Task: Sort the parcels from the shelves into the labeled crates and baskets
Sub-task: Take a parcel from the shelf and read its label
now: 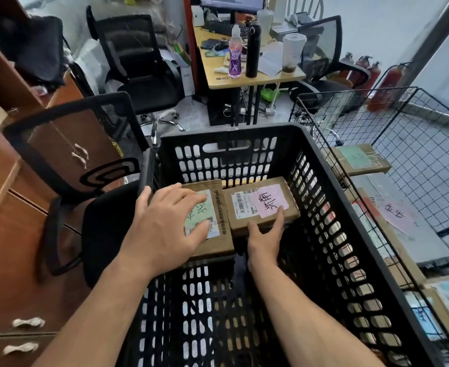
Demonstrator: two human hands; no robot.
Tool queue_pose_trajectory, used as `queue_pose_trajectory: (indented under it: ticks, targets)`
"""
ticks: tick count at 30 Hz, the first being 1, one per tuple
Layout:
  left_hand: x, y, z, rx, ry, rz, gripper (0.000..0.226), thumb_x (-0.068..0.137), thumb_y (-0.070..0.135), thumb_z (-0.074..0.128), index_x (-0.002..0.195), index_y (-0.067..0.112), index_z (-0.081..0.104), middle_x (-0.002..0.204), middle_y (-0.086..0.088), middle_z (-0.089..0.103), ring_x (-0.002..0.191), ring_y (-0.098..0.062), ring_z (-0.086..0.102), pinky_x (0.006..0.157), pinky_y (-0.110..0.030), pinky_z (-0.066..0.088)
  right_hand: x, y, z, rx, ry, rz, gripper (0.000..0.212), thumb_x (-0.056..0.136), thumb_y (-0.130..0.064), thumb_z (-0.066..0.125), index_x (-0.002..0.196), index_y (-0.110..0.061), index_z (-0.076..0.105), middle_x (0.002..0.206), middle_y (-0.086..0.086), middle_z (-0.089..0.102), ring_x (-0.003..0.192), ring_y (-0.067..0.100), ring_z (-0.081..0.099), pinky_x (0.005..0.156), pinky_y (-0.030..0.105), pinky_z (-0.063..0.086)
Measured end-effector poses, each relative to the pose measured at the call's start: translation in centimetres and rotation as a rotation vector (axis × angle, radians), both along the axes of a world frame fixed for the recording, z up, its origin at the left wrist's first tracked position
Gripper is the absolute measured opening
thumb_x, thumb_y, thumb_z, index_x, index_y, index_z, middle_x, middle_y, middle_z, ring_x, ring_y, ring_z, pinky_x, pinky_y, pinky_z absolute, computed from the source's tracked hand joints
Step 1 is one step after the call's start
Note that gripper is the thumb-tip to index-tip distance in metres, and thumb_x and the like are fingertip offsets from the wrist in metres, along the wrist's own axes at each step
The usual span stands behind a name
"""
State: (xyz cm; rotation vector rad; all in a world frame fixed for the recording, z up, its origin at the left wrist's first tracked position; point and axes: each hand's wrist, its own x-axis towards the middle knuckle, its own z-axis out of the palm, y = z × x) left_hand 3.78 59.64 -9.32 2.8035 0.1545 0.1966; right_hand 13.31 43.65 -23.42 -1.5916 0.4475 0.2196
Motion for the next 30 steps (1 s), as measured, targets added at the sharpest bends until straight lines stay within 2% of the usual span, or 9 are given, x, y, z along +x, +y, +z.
queue_pose_trajectory:
  ticks: [3, 6, 11, 15, 20, 22, 24, 27, 30]
  targets:
    - [0.0, 0.0, -0.1, 0.016, 0.012, -0.008, 0.057, 0.084, 0.063, 0.038, 0.134, 0.039, 0.051, 0.136, 0.022, 0.049, 0.141, -0.005, 0.028, 0.122, -0.051, 0.006, 1.5, 1.1, 0.1, 0.118, -0.003, -0.047, 0.087, 0.089, -0.011, 0.067, 0.148, -0.06, 0.025, 0.166, -0.004, 0.021, 0.147, 0.025, 0.034, 0.118, 0.043, 0.035]
    - [0.2, 0.1, -0.1, 0.002, 0.009, -0.001, 0.057, 0.084, 0.064, 0.039, 0.133, 0.038, 0.052, 0.136, 0.022, 0.05, 0.141, -0.004, 0.029, 0.122, -0.049, 0.006, 2.2, 1.3, -0.3, 0.058, -0.006, 0.002, 0.085, 0.096, -0.013, 0.064, 0.157, -0.048, 0.017, 0.17, 0.001, 0.008, 0.152, 0.025, 0.023, 0.115, 0.034, 0.026]
    - [0.0, -0.2, -0.1, 0.047, 0.037, 0.0, 0.057, 0.084, 0.062, 0.04, 0.135, 0.038, 0.05, 0.138, 0.02, 0.048, 0.142, -0.005, 0.026, 0.122, -0.047, 0.002, 1.7, 0.8, -0.8, -0.137, 0.01, 0.111, 0.082, 0.101, -0.029, 0.06, 0.16, -0.046, 0.005, 0.17, 0.01, -0.007, 0.153, 0.031, 0.021, 0.12, 0.039, 0.025]
    - [0.0, -0.4, 0.2, 0.036, 0.001, 0.027, 0.061, 0.083, 0.058, 0.046, 0.138, 0.034, 0.049, 0.142, 0.013, 0.046, 0.144, -0.011, 0.025, 0.121, -0.043, 0.007, 2.7, -0.3, 0.9, -0.43, 0.136, 0.279, 0.08, 0.1, -0.046, 0.057, 0.158, -0.05, 0.002, 0.165, 0.02, 0.006, 0.149, 0.042, 0.021, 0.118, 0.054, 0.027]
    - [-0.6, -0.6, 0.9, -0.039, -0.023, 0.034, 0.062, 0.081, 0.054, 0.047, 0.138, 0.03, 0.05, 0.144, 0.008, 0.045, 0.144, -0.015, 0.023, 0.122, -0.044, 0.008, 4.2, -2.6, 5.1, -0.728, 0.18, 0.513, 0.074, 0.099, -0.056, 0.05, 0.16, -0.042, 0.012, 0.16, 0.026, 0.02, 0.144, 0.044, 0.026, 0.118, 0.054, 0.027]
    - [-0.7, -0.6, 1.2, -0.069, -0.033, 0.037, 0.061, 0.081, 0.053, 0.045, 0.138, 0.03, 0.051, 0.145, 0.009, 0.045, 0.144, -0.014, 0.023, 0.122, -0.043, 0.008, 3.7, -2.9, 6.5, -0.903, 0.13, 0.574, 0.07, 0.099, -0.06, 0.046, 0.159, -0.042, 0.015, 0.16, 0.021, 0.023, 0.144, 0.042, 0.029, 0.116, 0.058, 0.029]
    - [-0.8, -0.6, 1.5, -0.104, -0.044, 0.044, 0.06, 0.081, 0.051, 0.045, 0.136, 0.029, 0.053, 0.143, 0.009, 0.048, 0.143, -0.014, 0.025, 0.122, -0.043, 0.01, 3.0, -2.8, 7.7, -1.053, -0.044, 0.639, 0.066, 0.099, -0.06, 0.044, 0.158, -0.039, 0.022, 0.16, 0.015, 0.026, 0.145, 0.039, 0.028, 0.116, 0.057, 0.029]
    - [-1.3, -0.8, 1.8, -0.103, -0.069, 0.053, 0.057, 0.083, 0.049, 0.048, 0.136, 0.027, 0.053, 0.141, 0.008, 0.05, 0.142, -0.015, 0.026, 0.122, -0.046, 0.012, 3.5, -1.9, 8.3, -1.111, -0.364, 0.819, 0.064, 0.1, -0.058, 0.045, 0.158, -0.039, 0.024, 0.168, 0.005, 0.015, 0.155, 0.031, 0.006, 0.124, 0.057, 0.013]
    - [-1.5, -1.0, 1.5, -0.005, -0.07, 0.126, 0.055, 0.09, 0.041, 0.055, 0.142, 0.026, 0.046, 0.146, 0.004, 0.045, 0.145, -0.019, 0.021, 0.121, -0.048, 0.004, 5.1, -1.4, 7.5, -1.142, -0.38, 0.917, 0.067, 0.1, -0.063, 0.04, 0.16, -0.043, 0.016, 0.171, 0.0, 0.002, 0.156, 0.028, -0.011, 0.124, 0.061, 0.0]
